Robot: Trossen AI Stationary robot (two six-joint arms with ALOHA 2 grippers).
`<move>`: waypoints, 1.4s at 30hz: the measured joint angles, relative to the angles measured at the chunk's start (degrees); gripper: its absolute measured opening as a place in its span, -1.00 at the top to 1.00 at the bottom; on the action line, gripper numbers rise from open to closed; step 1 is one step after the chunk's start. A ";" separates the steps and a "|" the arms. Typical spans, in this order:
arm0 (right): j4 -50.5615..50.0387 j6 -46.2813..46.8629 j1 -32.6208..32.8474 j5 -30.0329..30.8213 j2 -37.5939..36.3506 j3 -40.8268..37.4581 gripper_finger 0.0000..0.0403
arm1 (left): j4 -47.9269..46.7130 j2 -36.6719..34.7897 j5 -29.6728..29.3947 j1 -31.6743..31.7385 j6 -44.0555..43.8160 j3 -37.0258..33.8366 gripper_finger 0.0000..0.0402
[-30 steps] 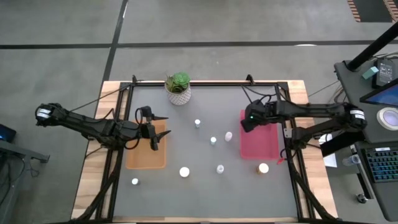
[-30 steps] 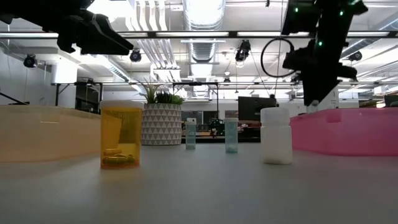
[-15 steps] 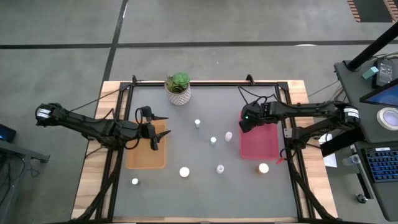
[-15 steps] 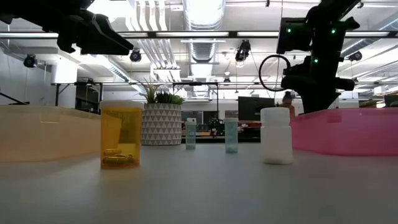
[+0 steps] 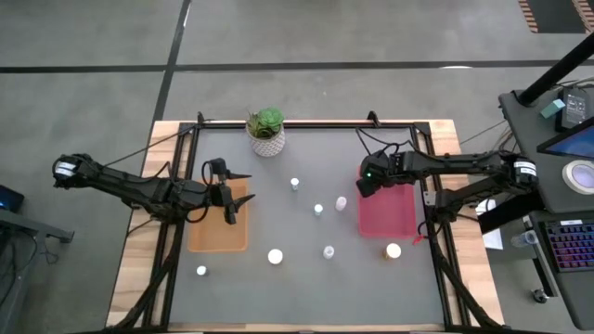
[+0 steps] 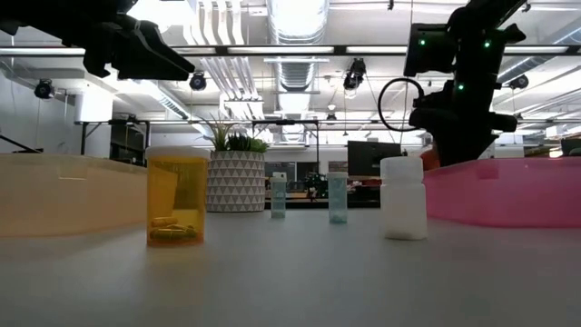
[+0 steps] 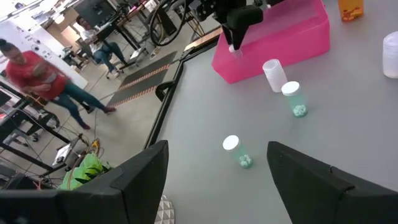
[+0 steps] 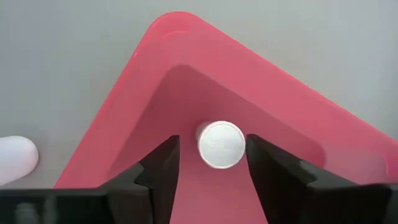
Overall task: Pick and place medicine bottles into bin by pill shape (circle, oval)
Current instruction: Put the blue tablet bottle into the pink bin, then put the left orange capsule bottle into the orange bin
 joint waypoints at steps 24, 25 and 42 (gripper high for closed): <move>5.40 -1.62 13.47 10.29 -10.49 1.29 0.13 | 1.14 0.17 0.02 0.00 -7.49 0.00 -0.28; 6.69 -2.73 14.92 12.10 -10.71 1.29 0.13 | 1.14 0.36 0.03 -0.01 -9.06 0.00 -0.28; 60.36 -51.15 29.07 11.04 -14.98 -11.58 0.21 | 12.49 11.44 0.31 -0.01 -19.84 1.15 -0.28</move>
